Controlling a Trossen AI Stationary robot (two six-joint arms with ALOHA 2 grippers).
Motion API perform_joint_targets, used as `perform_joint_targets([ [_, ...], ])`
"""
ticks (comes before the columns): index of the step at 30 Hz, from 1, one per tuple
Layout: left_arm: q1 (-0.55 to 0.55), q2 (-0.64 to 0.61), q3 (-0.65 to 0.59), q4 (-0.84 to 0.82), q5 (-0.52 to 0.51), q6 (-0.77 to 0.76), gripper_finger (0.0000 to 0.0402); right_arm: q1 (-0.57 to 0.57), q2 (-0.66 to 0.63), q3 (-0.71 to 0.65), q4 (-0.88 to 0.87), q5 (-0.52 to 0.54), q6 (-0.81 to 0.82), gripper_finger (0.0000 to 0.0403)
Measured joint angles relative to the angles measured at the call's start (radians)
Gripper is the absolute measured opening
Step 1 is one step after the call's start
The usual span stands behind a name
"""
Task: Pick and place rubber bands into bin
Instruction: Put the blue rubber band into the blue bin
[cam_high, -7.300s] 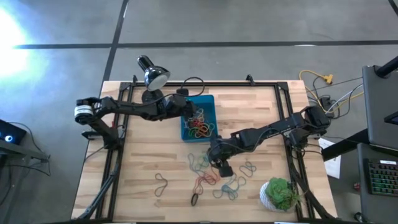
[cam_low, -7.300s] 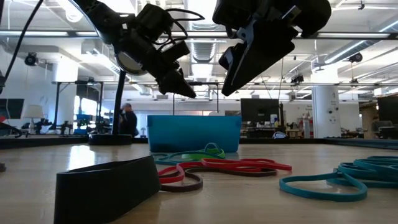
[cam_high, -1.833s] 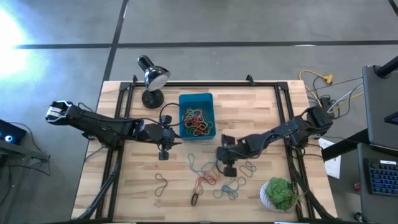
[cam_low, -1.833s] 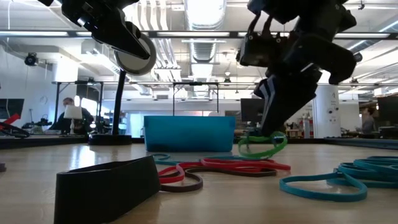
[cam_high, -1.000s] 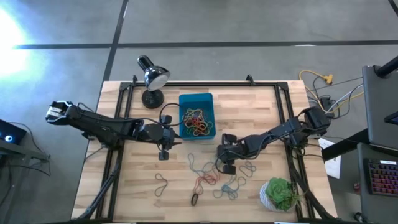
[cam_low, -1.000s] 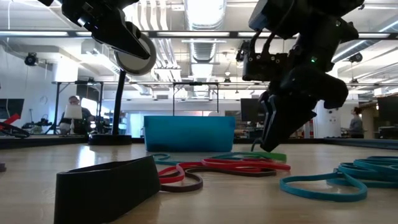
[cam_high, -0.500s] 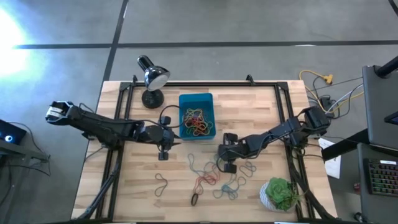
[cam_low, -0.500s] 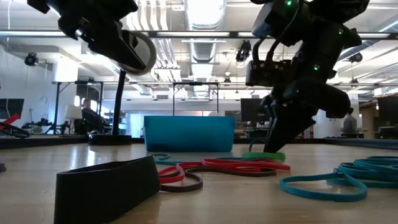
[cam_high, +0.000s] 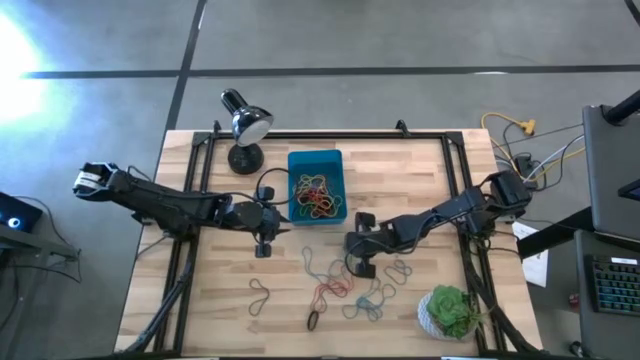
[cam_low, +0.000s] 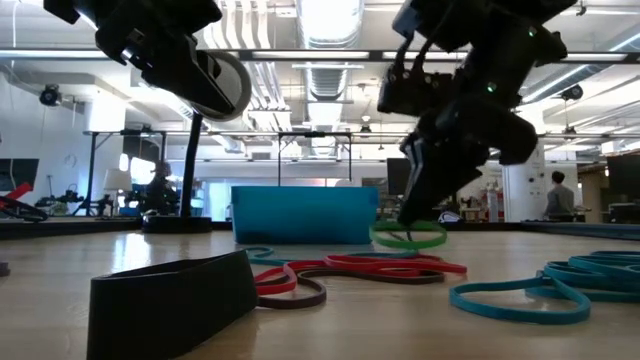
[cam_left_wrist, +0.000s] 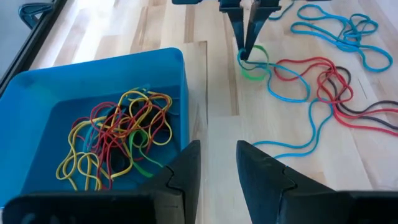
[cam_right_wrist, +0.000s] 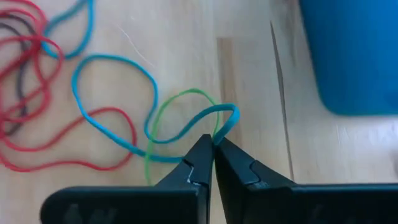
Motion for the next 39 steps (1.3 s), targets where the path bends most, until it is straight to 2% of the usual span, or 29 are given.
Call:
perform_joint_targets([
  [5,0.0,0.0,0.0,0.0,0.0,0.0,0.0088,0.011,-0.018,0.029,-0.007,-0.027,-0.026,0.0009],
  [10,-0.001,0.0,0.0,0.002,0.0,0.0,0.0088,0.013,-0.037,0.045,-0.097,-0.024,-0.016,0.0009],
  [23,0.0,0.0,0.0,0.009,0.001,0.0,0.0088,0.01,-0.032,0.006,-0.272,-0.024,0.163,0.0009],
  [33,0.0,0.0,0.0,0.016,0.001,0.001,0.0088,0.01,-0.032,-0.01,-0.249,-0.022,0.195,0.0009],
  [39,0.0,0.0,0.0,0.016,0.001,0.001,0.0088,0.01,-0.032,-0.01,-0.222,-0.021,0.188,0.0029],
])
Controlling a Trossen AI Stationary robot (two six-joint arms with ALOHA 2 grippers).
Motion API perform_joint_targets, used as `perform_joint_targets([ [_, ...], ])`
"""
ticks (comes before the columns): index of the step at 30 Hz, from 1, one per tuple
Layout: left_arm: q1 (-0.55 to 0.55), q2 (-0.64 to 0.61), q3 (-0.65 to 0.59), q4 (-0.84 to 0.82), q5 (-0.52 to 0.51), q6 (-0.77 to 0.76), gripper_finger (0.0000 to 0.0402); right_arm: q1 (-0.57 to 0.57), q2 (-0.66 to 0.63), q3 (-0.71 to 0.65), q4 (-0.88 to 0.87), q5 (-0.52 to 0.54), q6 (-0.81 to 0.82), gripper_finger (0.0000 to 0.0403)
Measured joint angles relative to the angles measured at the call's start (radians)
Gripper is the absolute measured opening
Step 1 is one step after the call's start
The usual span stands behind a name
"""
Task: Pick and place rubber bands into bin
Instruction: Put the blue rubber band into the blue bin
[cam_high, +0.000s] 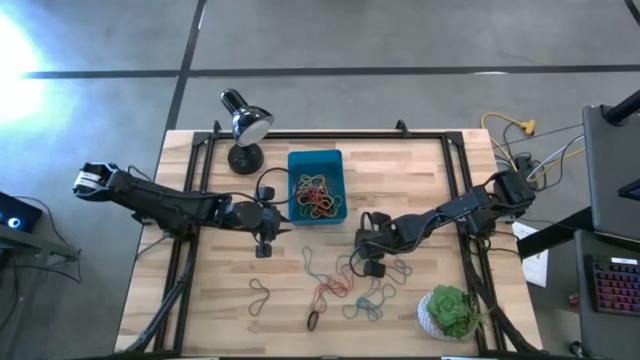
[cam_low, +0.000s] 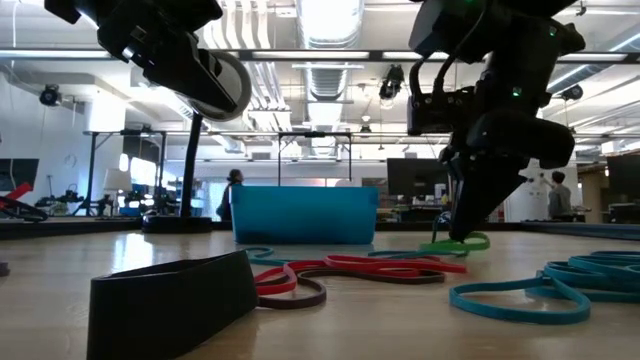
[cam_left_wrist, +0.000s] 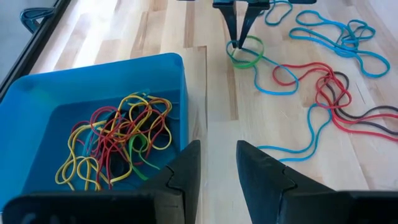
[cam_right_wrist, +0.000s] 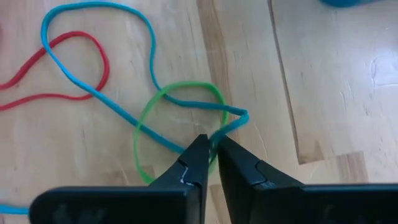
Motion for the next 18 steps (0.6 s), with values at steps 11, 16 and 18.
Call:
perform_joint_targets([
  [11,0.001,0.0,0.0,0.0,0.0,0.0,0.0088,-0.01,0.0,-0.013,0.016,0.027,0.0,0.0069],
  [16,0.001,0.0,0.0,0.0,0.0,0.0,0.0088,-0.013,0.0,-0.02,0.019,0.055,0.004,0.008],
  [18,0.001,0.0,0.0,0.0,0.0,0.0,0.0088,-0.013,0.0,-0.02,0.019,0.075,0.004,0.0081],
])
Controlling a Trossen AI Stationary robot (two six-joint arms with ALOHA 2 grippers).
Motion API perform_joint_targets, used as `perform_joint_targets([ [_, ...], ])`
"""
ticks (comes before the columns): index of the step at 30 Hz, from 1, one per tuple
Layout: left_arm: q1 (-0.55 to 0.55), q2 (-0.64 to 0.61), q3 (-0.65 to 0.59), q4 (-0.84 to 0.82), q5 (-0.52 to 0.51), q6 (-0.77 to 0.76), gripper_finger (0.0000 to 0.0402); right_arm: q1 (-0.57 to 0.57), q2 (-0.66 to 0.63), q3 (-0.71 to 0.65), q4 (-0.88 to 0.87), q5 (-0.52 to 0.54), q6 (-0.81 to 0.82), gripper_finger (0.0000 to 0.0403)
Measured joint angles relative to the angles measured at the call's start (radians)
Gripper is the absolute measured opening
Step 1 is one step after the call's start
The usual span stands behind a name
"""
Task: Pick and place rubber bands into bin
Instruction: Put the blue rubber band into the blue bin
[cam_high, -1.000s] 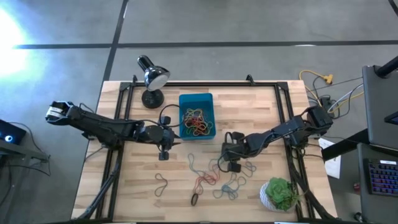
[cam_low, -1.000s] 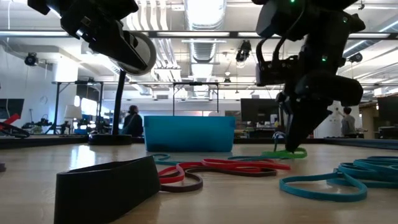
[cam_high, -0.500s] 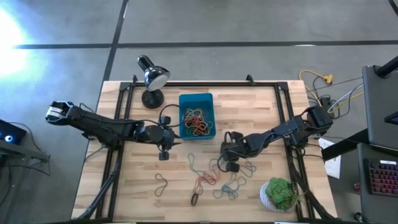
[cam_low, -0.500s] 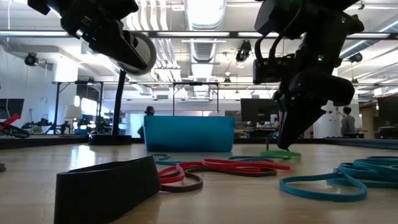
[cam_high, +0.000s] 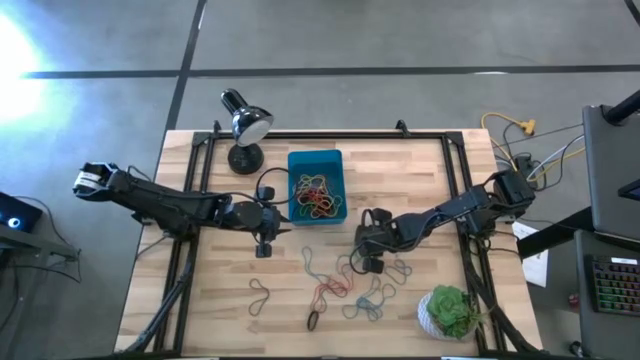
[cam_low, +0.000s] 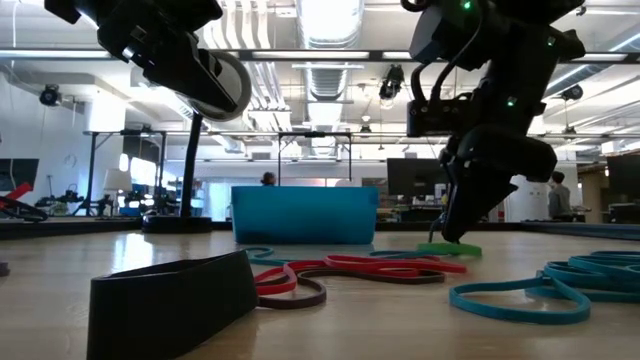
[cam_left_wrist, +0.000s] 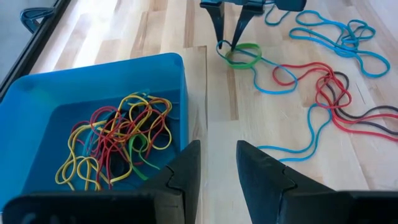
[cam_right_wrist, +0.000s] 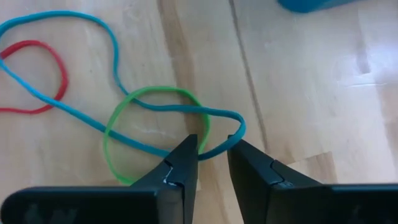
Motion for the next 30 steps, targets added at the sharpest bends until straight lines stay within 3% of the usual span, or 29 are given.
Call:
perform_joint_targets([
  [12,0.0,0.0,0.0,0.0,0.0,0.0,0.0088,0.0,0.0,0.0,0.002,0.012,-0.048,0.0012],
  [21,-0.001,0.0,0.0,0.0,0.0,0.0,0.0088,0.005,-0.04,0.0,0.003,0.011,-0.048,0.0009],
  [30,-0.001,0.0,0.0,0.0,0.0,0.0,0.0088,0.046,-0.179,0.0,0.003,0.011,-0.057,0.0009],
])
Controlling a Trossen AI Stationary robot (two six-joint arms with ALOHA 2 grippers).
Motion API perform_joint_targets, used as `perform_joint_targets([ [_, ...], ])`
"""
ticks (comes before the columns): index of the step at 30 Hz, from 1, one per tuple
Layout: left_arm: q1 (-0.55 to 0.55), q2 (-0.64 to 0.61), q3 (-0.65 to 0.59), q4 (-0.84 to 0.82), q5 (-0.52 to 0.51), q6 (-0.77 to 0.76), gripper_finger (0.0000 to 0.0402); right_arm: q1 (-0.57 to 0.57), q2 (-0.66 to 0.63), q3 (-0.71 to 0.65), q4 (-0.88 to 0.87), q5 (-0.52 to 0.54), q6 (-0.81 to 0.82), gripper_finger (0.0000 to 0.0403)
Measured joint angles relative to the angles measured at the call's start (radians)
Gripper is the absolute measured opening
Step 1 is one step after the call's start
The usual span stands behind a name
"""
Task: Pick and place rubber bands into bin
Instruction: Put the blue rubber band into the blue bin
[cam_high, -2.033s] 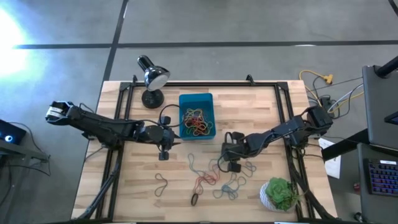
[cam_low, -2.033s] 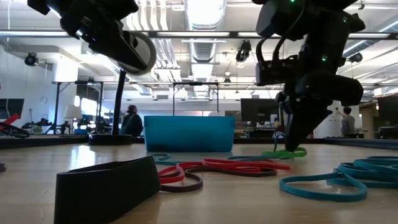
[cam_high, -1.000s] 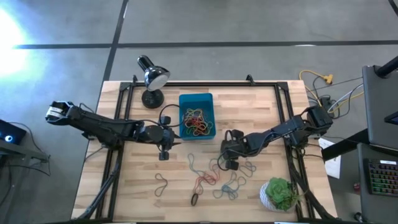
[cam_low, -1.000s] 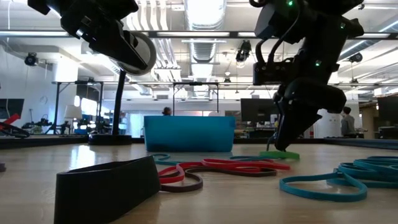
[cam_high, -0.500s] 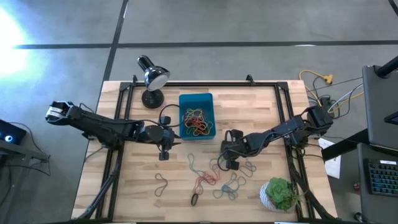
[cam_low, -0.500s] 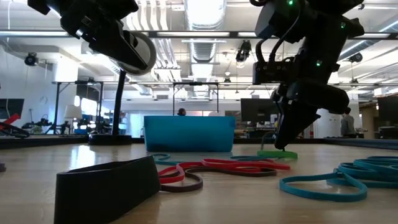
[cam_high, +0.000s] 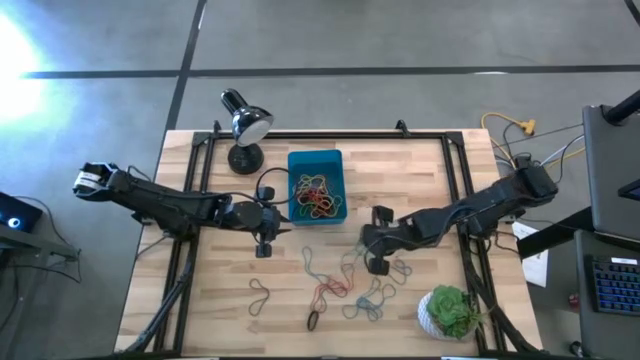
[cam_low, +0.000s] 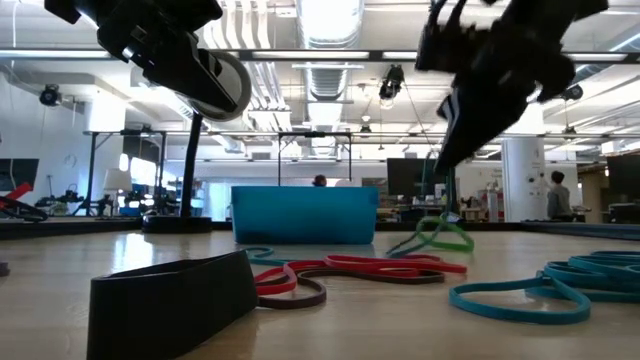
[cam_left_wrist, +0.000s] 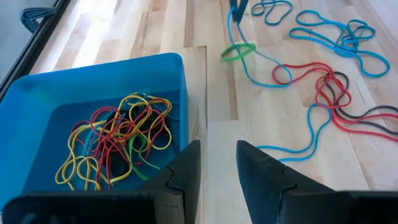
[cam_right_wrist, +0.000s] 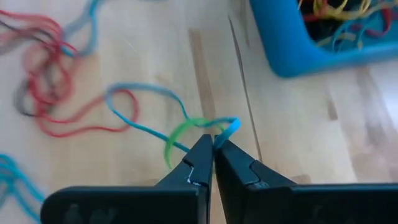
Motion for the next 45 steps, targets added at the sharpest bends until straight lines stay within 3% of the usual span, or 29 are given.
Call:
perform_joint_targets([
  [12,0.0,0.0,0.0,0.0,0.0,0.0,0.0088,0.079,-0.215,0.0,0.026,0.075,-0.069,0.0008],
  [19,0.001,0.0,0.0,0.001,0.0,0.0,0.0088,0.077,-0.205,0.0,-0.047,0.124,-0.017,0.0008],
  [26,0.001,0.0,0.0,0.019,0.0,0.007,0.0088,0.071,-0.185,0.0,0.118,0.13,-0.201,0.0008],
  [30,0.001,0.0,0.0,0.047,0.0,0.026,0.0088,0.061,-0.191,0.0,0.232,0.218,-0.354,0.0008],
  [34,0.001,0.0,0.0,0.063,-0.001,0.03,0.0088,0.025,-0.191,0.0,0.319,0.309,-0.492,0.0008],
  [39,0.0,0.0,0.0,0.073,-0.001,0.035,0.0088,-0.069,-0.191,0.0,0.418,0.313,-0.577,0.0008],
  [45,0.0,0.0,0.0,0.09,-0.001,0.052,0.0088,-0.227,-0.185,0.0,0.515,0.165,-0.619,0.0008],
])
